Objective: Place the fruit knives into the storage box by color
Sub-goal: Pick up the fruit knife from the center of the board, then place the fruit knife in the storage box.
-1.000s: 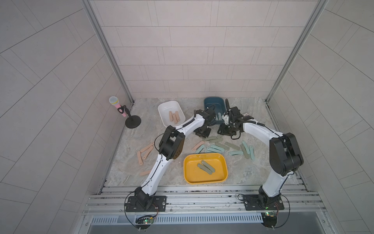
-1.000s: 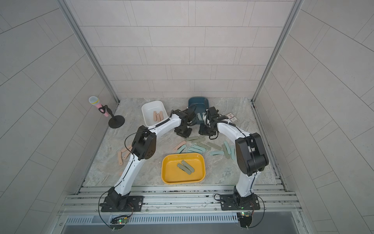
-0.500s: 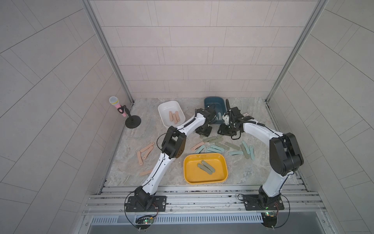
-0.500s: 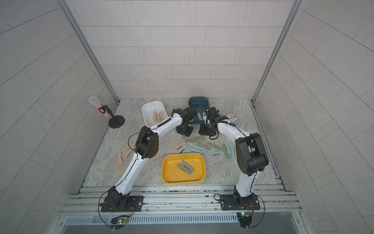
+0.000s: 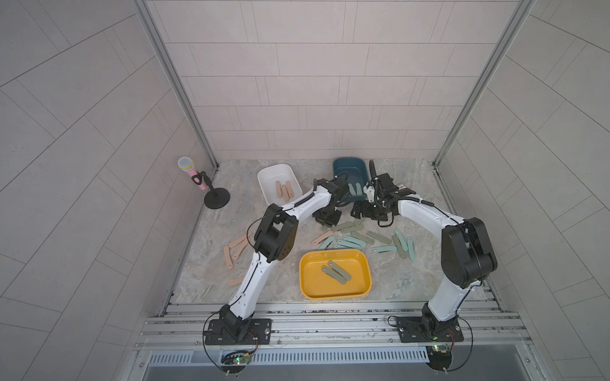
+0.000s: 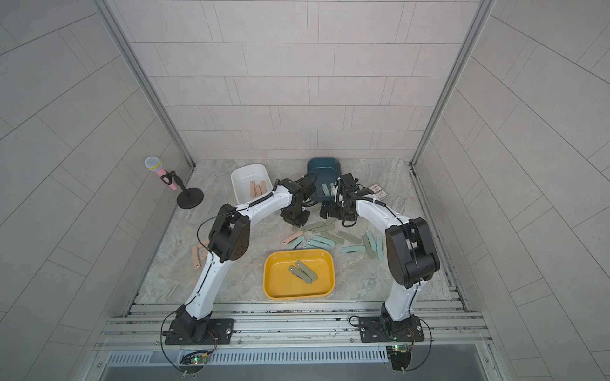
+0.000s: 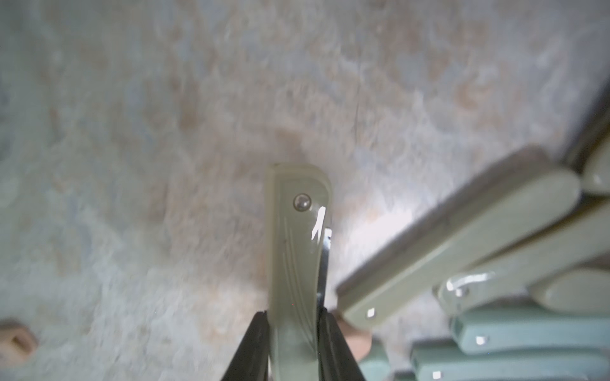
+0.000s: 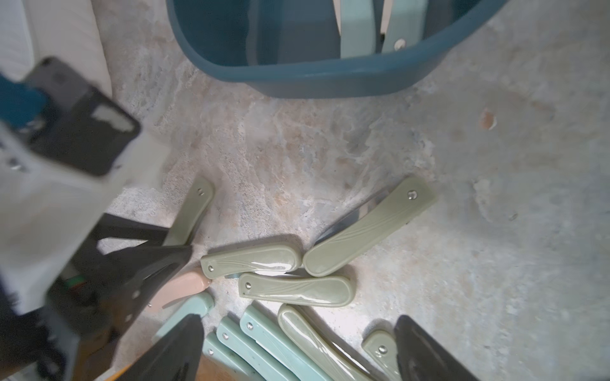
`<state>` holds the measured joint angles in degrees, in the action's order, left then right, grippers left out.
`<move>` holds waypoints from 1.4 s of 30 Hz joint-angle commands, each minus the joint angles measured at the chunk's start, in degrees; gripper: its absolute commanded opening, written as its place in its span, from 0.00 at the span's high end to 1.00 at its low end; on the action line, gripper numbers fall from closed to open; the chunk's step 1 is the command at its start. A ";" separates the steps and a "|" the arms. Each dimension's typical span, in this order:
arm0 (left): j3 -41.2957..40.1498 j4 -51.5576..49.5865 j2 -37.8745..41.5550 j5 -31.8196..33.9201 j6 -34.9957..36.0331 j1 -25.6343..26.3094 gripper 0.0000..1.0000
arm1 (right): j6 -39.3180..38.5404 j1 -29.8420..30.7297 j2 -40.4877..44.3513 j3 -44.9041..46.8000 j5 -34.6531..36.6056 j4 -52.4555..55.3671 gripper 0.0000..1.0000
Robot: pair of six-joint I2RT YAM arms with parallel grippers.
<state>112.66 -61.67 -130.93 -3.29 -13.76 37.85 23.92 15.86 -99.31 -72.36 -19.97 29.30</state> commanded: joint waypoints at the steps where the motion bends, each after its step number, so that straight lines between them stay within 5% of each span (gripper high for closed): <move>1: -11.72 2.09 14.65 1.18 -0.94 0.86 0.93 | -1.62 -1.13 2.96 1.71 3.70 0.83 0.00; 12: -43.67 8.28 43.19 -4.07 2.53 13.53 0.93 | -0.98 -2.14 6.17 6.84 5.16 -1.59 0.00; 17: -49.27 12.04 41.24 -5.38 3.70 17.23 0.93 | -1.13 -2.15 7.74 7.30 5.85 -0.41 0.00; 30: -48.06 15.20 33.91 -4.91 4.53 19.72 0.83 | -1.42 -2.19 4.92 4.71 6.49 0.65 0.00; 37: -45.40 14.78 35.99 -4.37 3.10 19.23 0.45 | 0.93 -1.93 2.35 3.31 7.85 2.03 0.01; 42: -41.94 15.85 39.61 -8.08 0.21 14.12 0.23 | 2.15 -1.64 -0.04 2.28 8.90 1.83 0.10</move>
<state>67.72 -46.17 -94.67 -9.91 -12.08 54.87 24.56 13.78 -98.06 -68.79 -12.69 29.67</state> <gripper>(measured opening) 0.755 0.914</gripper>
